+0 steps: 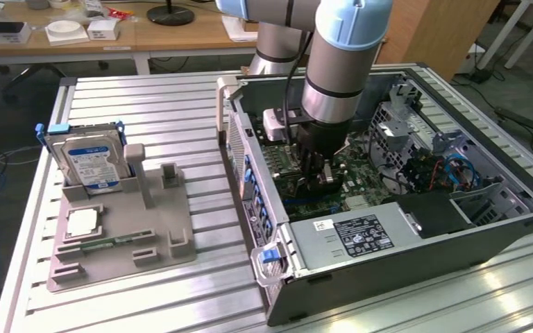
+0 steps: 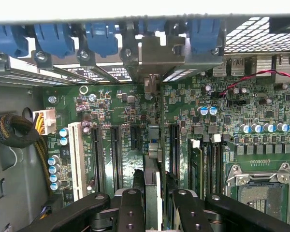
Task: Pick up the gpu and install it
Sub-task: 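Insert the gpu into the slot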
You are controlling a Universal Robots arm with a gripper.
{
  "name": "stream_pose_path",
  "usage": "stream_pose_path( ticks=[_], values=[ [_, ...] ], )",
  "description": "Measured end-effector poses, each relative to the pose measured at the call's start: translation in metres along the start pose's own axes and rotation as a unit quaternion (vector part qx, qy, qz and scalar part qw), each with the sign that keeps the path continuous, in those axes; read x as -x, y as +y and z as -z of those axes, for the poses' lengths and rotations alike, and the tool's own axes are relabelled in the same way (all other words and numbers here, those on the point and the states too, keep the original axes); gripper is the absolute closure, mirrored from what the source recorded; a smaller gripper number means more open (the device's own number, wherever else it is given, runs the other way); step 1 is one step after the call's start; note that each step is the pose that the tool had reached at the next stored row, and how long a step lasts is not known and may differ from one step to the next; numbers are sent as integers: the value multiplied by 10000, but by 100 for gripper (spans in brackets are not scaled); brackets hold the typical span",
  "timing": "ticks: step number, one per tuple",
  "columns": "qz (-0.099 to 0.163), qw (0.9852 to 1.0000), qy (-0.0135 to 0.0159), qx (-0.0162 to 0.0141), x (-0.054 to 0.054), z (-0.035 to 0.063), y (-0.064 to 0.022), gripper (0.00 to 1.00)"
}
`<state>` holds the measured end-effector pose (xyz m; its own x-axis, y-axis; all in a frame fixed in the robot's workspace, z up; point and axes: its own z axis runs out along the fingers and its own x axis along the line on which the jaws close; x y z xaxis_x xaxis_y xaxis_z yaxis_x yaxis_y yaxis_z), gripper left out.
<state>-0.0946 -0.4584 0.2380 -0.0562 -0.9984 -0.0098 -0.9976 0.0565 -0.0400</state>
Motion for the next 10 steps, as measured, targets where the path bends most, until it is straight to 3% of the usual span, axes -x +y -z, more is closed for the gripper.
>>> stream_pose_path(
  ticks=[10],
  values=[
    [0, 10000, 1, 4, -1, -47, 6, 73]
  ],
)
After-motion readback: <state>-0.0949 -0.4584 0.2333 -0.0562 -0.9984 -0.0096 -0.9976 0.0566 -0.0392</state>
